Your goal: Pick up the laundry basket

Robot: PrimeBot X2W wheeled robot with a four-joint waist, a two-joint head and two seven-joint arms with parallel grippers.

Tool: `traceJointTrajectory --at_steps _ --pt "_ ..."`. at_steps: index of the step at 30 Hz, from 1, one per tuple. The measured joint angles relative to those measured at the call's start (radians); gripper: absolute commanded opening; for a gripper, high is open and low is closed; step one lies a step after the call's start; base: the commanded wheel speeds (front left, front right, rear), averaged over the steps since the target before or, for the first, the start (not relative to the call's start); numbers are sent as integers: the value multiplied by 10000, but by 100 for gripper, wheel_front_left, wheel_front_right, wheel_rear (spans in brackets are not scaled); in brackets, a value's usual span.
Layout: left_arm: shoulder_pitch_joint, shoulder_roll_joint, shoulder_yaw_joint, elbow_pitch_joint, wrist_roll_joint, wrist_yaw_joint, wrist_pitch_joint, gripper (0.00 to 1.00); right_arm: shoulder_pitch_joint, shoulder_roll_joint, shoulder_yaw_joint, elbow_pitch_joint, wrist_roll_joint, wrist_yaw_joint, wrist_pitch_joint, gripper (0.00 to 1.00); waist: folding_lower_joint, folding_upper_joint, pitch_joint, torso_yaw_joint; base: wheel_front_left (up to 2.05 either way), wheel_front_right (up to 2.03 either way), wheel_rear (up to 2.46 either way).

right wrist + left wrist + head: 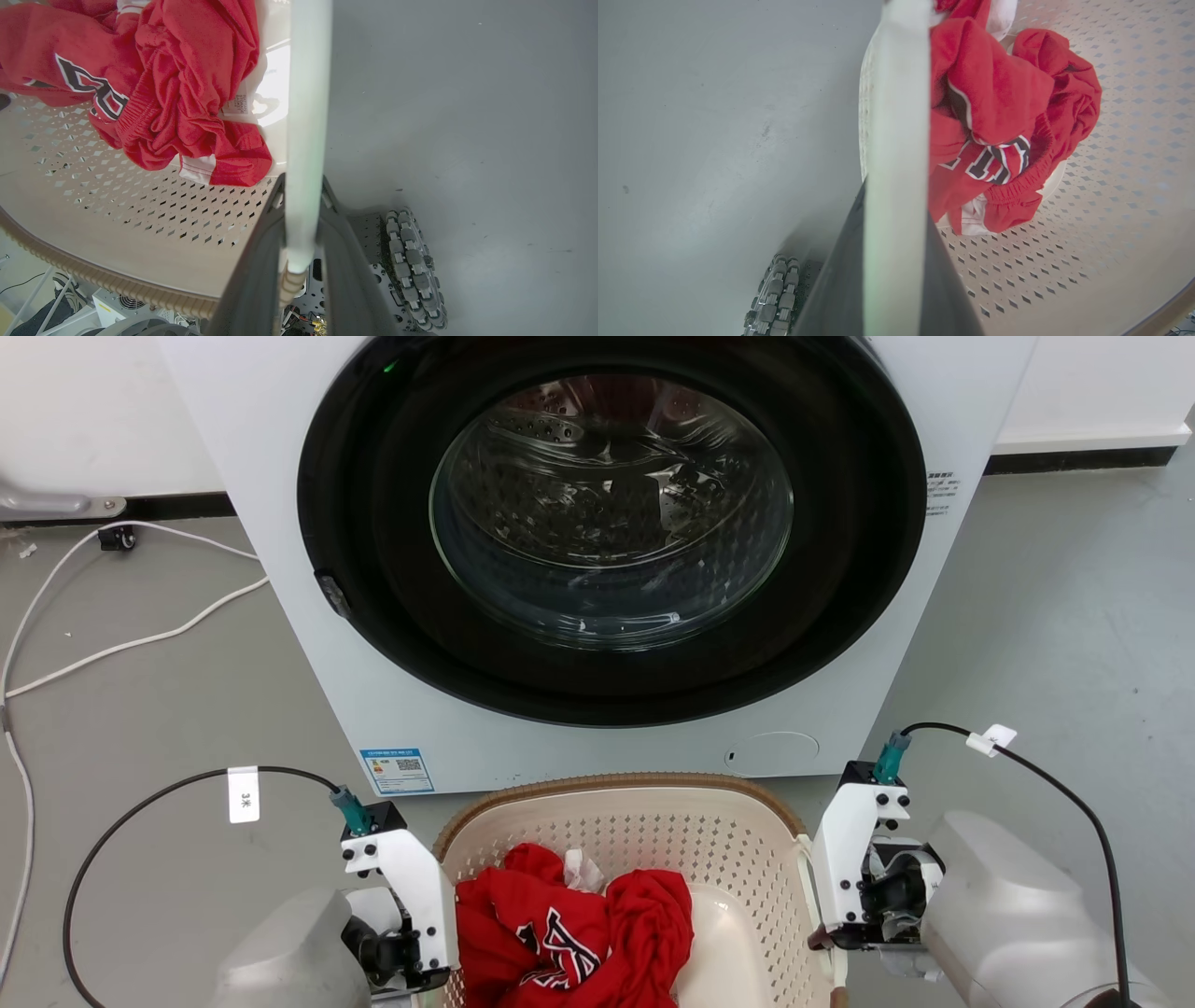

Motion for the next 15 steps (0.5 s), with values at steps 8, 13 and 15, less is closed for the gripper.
traceJointTrajectory --at_steps 8,13,15 --pt "-1 29 -69 25 -98 0 -54 0 5 -4 134 12 305 0 245 0 0 0 -21 -20 0 0 0" --pt "-1 52 -105 25 -171 0 -92 0 5 -8 184 23 481 0 328 0 0 0 -32 -39 0 0 0" --pt "-1 54 -115 25 -173 0 -98 0 5 -8 203 23 485 0 330 0 0 0 -33 -40 0 0 0"
